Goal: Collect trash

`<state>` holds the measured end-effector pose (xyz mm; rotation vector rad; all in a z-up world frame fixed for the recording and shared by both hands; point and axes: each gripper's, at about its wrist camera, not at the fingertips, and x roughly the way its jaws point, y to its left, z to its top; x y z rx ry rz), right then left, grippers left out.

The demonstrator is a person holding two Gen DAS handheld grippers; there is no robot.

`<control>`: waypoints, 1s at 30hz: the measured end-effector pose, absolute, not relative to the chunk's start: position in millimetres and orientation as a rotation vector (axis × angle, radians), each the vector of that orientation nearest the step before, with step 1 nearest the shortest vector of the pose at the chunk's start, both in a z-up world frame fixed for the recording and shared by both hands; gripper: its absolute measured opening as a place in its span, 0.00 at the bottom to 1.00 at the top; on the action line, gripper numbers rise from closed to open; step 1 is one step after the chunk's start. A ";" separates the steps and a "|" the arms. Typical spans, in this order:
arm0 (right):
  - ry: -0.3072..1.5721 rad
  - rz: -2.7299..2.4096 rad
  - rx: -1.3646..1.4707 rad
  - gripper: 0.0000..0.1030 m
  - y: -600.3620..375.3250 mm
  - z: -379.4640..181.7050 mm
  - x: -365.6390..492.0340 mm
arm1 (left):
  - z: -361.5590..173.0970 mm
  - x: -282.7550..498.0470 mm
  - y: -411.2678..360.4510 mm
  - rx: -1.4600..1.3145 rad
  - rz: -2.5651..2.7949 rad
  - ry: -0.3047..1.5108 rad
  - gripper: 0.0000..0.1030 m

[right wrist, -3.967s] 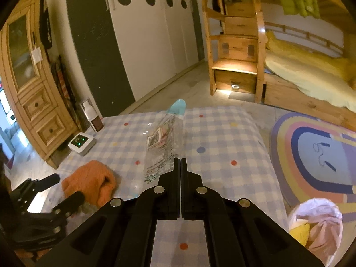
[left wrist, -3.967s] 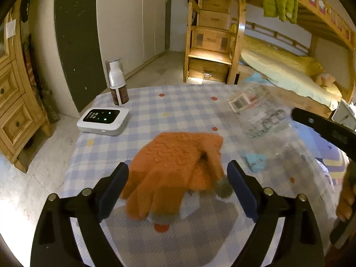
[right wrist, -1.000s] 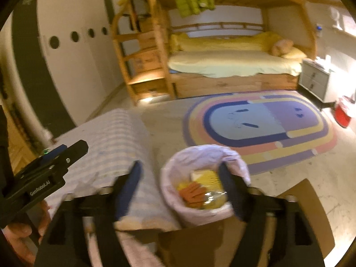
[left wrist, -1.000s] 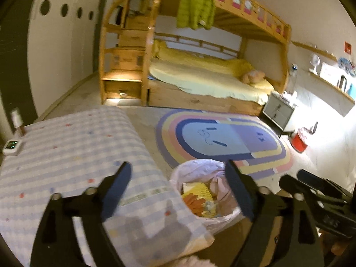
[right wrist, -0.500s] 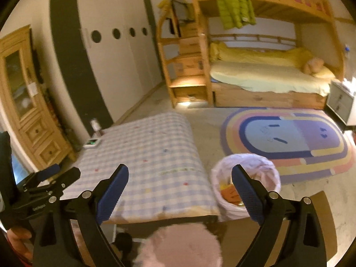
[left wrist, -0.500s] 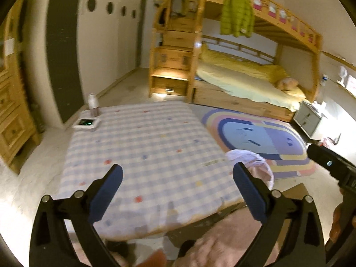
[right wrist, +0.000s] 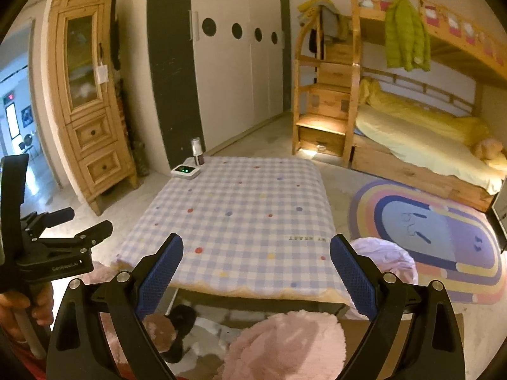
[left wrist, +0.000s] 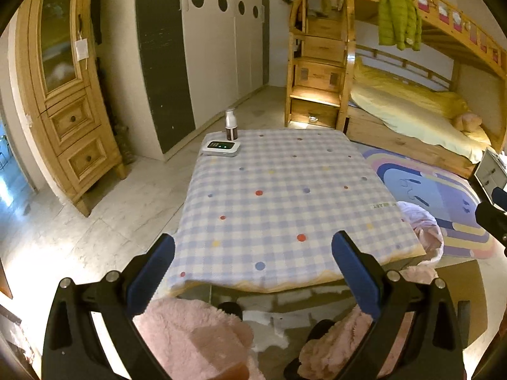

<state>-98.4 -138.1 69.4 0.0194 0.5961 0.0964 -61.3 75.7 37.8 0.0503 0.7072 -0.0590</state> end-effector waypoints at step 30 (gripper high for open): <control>0.618 0.090 0.031 0.90 -136.8 62.5 -93.0 | 33.5 -53.1 73.5 0.064 -0.045 0.710 0.93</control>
